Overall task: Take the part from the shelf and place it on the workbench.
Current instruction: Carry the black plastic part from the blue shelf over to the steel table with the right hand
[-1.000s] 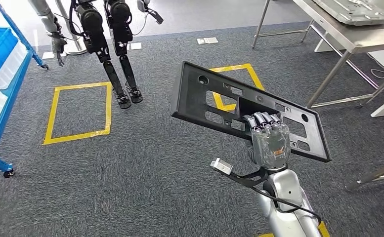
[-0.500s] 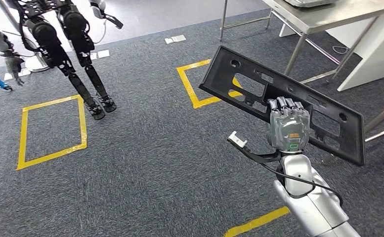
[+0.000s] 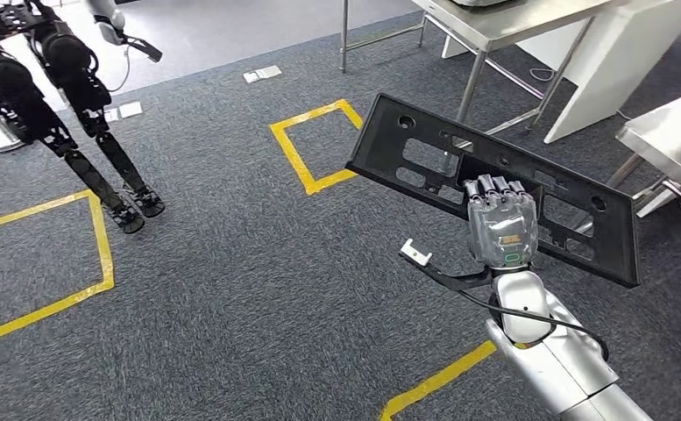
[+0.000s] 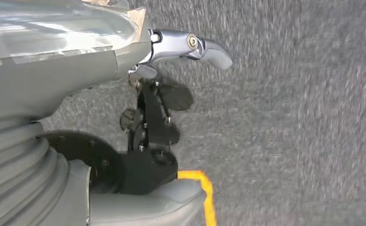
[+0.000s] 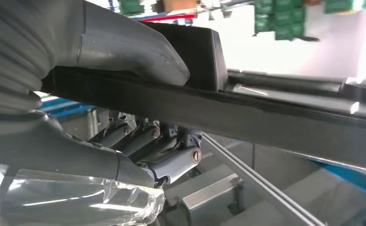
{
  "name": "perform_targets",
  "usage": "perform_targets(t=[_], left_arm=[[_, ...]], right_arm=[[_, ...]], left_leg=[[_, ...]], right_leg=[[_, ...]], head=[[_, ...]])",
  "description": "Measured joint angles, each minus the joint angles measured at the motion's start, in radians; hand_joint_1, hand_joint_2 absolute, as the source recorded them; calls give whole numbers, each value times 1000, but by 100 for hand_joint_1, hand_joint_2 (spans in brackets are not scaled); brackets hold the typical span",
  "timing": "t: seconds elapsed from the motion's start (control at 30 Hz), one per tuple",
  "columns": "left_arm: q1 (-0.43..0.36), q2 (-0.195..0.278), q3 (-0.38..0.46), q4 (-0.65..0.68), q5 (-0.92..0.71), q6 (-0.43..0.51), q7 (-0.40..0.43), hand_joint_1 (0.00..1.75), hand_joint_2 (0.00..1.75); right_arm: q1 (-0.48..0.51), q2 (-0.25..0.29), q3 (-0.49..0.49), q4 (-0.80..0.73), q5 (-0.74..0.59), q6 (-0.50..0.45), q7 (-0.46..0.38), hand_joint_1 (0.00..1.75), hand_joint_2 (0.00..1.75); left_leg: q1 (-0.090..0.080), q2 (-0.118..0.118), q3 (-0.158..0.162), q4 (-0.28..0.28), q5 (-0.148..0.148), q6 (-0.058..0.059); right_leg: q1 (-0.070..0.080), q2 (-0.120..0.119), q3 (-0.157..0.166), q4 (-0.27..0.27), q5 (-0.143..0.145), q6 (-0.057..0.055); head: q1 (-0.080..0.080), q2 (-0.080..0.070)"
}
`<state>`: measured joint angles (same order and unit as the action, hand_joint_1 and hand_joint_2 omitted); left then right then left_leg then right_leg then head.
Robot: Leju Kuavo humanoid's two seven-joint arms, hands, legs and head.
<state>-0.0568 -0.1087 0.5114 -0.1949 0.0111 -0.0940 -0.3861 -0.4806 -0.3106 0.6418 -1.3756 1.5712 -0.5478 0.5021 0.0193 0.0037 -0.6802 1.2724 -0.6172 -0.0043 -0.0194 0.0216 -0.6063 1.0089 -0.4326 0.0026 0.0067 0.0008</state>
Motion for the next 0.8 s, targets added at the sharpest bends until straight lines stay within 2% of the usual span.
perform_targets(t=[0.07,0.1,0.13,0.17,0.2,0.23,0.27,0.3,0.33,0.37,0.4,0.43,0.47,0.5,0.57,0.6,0.63,0.67,0.7,0.73,0.77,0.8], left_arm=[[3,0,-2,0,0,1,0,0,175],[4,1,-3,0,0,1,0,0,175],[5,1,-3,0,-1,1,1,0,175],[4,2,-4,0,-2,2,5,0,175],[3,2,-4,0,-5,5,10,0,175],[4,2,-4,0,-8,9,18,0,175],[3,1,-4,0,-13,12,25,0,175],[4,1,-5,0,-18,13,29,0,175],[4,2,-6,0,-23,13,32,0,175],[4,2,-6,0,-27,12,32,0,175],[4,4,-7,0,-29,11,31,0,175],[4,4,-8,0,-31,11,31,0,175],[3,5,-9,0,-32,11,31,0,175],[2,6,-10,0,-33,11,31,0,175],[0,7,-12,0,-34,10,31,0,175],[0,8,-13,0,-36,10,31,0,175],[1,8,-14,0,-38,10,33,0,175],[1,8,-14,0,-40,10,34,0,175],[1,9,-15,0,-42,10,36,0,175],[-1,10,-15,0,-42,10,37,0,175],[-4,11,-15,0,-43,10,38,0,175],[-7,13,-15,0,-43,10,39,0,175]], right_arm=[[0,-7,14,9,0,0,1,175,175],[-1,-10,20,14,0,1,2,175,175],[-6,-13,28,26,0,3,1,175,175],[-11,-15,34,46,0,3,-4,175,175],[-20,-17,38,76,0,3,-16,175,175],[-24,-16,36,119,-1,0,-38,175,175],[-21,-15,27,156,-1,-7,-63,175,175],[-17,-12,13,184,-1,-16,-86,175,175],[-9,-9,-3,203,-1,-27,-105,175,175],[-3,-9,-18,207,-1,-38,-115,175,175],[3,-8,-31,210,-1,-48,-121,175,175],[11,-8,-44,212,-1,-55,-125,175,175],[17,-9,-56,214,-1,-59,-129,175,175],[24,-10,-67,215,-1,-61,-131,175,175],[30,-11,-84,217,-2,-64,-134,175,175],[32,-10,-90,218,-2,-65,-134,175,175],[35,-10,-95,218,-2,-66,-134,175,175],[40,-9,-98,218,-1,-67,-134,175,175],[45,-8,-102,218,-1,-67,-134,175,175],[49,-8,-105,218,0,-67,-135,175,175],[52,-7,-109,218,0,-67,-135,175,175],[53,-7,-112,218,0,-67,-135,175,175]], left_leg=[[0,-4,-29,27,17,5],[0,-8,-23,-2,48,9],[1,-32,3,-77,91,14],[-1,-48,32,-146,123,19],[-2,-54,63,-214,152,28],[-4,-41,87,-260,165,35],[-7,-1,96,-267,164,40],[-8,34,105,-273,162,41],[-12,61,108,-272,156,35],[-15,73,112,-271,151,29],[-17,83,115,-270,147,23],[-18,93,119,-271,144,18],[-16,102,123,-272,141,13],[-13,98,125,-267,134,7],[-7,55,102,-207,93,-2],[-4,25,73,-145,60,-4],[-4,7,37,-73,27,-5],[-4,-1,4,-11,6,-6],[-4,-5,-18,22,3,-6],[-4,-7,-20,15,22,-3],[-4,-12,-4,-30,57,0],[-3,-27,26,-99,98,6]], right_leg=[[4,24,1,0,-1,-1],[6,38,3,1,-1,0],[8,58,2,2,-1,1],[7,81,-2,1,0,8],[8,75,-16,21,-9,14],[6,56,-52,79,-26,27],[1,21,-65,95,-29,42],[-2,-37,-66,95,-29,51],[-2,-67,-54,73,-18,58],[0,-83,-22,13,2,56],[5,-89,-13,-5,7,50],[11,-78,-12,-4,8,42],[8,-64,-11,-5,9,34],[5,-52,-9,-6,10,28],[-5,-29,-4,-8,12,9],[-5,-17,-4,-9,13,2],[-4,-5,-4,-8,13,-5],[-1,8,-4,-8,13,-7],[1,22,-4,-8,13,-7],[3,37,-3,-7,13,-7],[4,51,-3,-6,13,-7],[4,64,-2,-5,13,-7]], head=[[0,0],[0,0],[0,0],[0,0],[3,0],[6,0],[8,0],[11,0],[11,0],[10,0],[9,0],[8,0],[8,0],[7,0],[3,0],[1,0],[0,0],[-1,0],[-1,0],[-1,0],[-1,0],[-1,0]])
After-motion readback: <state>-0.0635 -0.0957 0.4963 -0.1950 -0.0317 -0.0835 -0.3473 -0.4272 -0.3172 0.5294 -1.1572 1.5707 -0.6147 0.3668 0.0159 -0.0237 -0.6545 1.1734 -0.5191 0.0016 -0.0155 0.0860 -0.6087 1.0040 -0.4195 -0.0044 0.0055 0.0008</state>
